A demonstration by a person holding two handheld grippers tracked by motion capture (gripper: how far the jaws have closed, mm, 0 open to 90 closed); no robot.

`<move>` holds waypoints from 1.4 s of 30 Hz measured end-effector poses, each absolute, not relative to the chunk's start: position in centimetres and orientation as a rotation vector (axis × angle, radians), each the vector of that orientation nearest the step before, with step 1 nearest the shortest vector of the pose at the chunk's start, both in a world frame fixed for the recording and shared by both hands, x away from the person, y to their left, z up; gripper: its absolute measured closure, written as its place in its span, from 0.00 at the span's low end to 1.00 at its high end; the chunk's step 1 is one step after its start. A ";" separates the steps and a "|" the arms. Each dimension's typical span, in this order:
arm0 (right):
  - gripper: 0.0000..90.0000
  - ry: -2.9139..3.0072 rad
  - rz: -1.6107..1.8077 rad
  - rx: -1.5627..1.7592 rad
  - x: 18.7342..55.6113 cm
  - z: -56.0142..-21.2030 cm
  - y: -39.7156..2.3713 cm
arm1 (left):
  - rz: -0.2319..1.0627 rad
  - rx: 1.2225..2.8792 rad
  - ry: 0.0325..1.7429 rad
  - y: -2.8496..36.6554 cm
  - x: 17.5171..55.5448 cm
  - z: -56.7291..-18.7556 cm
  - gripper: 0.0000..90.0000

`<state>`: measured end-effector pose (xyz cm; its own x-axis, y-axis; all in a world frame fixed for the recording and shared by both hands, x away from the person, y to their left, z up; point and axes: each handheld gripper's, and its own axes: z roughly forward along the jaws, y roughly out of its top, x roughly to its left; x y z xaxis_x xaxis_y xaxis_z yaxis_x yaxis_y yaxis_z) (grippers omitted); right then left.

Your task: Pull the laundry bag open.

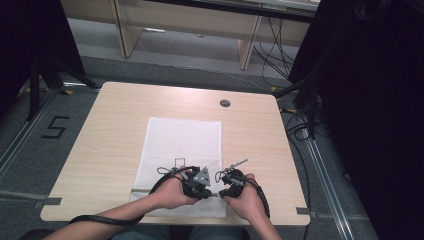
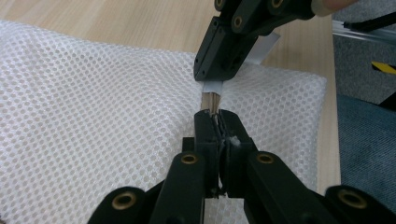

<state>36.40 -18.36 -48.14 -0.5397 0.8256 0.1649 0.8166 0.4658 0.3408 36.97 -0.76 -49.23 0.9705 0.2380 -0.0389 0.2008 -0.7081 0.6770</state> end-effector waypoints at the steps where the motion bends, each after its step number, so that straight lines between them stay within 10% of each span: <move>1: 1.00 2.671 0.599 1.496 36.4 -48.1 -18.4 | 0.054 2.378 0.322 -0.7 36.9 -49.2 0.97; 42: 1.00 2.681 0.580 1.430 36.5 -48.1 -18.4 | 0.072 2.378 0.326 0.7 36.7 -48.6 0.97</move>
